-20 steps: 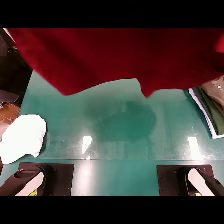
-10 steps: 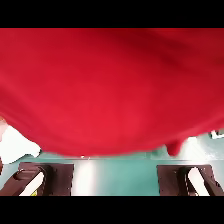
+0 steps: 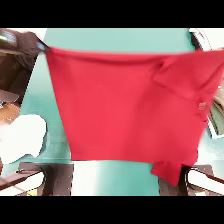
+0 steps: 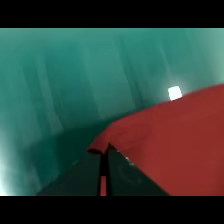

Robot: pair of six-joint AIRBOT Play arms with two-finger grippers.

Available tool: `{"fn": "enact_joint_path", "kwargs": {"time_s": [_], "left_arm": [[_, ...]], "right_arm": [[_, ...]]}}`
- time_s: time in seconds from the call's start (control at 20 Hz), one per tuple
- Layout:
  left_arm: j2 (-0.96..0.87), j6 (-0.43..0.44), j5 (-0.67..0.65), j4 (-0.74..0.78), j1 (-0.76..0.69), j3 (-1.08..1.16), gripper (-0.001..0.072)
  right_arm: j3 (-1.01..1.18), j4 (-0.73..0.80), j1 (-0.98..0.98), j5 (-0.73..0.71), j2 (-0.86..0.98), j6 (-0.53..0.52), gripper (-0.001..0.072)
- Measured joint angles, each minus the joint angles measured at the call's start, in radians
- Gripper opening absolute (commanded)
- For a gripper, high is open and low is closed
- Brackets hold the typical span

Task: Fold the shirts.

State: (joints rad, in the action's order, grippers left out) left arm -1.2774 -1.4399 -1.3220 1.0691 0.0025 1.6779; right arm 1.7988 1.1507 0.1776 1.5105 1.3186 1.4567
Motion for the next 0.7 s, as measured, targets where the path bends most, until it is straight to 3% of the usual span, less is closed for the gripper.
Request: {"fn": "enact_joint_path", "kwargs": {"time_s": [0.15, 0.35, 0.55, 0.7], "left_arm": [[-0.166, 0.015, 0.041, 0.0, 0.0, -0.017, 0.0025], [-0.297, 0.058, 0.211, 0.0, 0.0, -0.024, 0.0025], [-0.335, 0.084, 0.387, -0.004, 0.0, -0.026, 0.0024], [-0.346, 0.117, 0.422, -0.003, 0.0, -0.029, 0.0024]], "right_arm": [[-0.031, 0.058, -0.075, -0.034, 0.177, 0.017, 0.0009], [0.027, 0.089, -0.108, -0.166, 0.357, 0.026, 0.0008], [0.099, 0.1, -0.118, -0.31, 0.44, 0.028, 0.0009], [0.106, 0.103, -0.12, -0.359, 0.46, 0.027, 0.0008]]}}
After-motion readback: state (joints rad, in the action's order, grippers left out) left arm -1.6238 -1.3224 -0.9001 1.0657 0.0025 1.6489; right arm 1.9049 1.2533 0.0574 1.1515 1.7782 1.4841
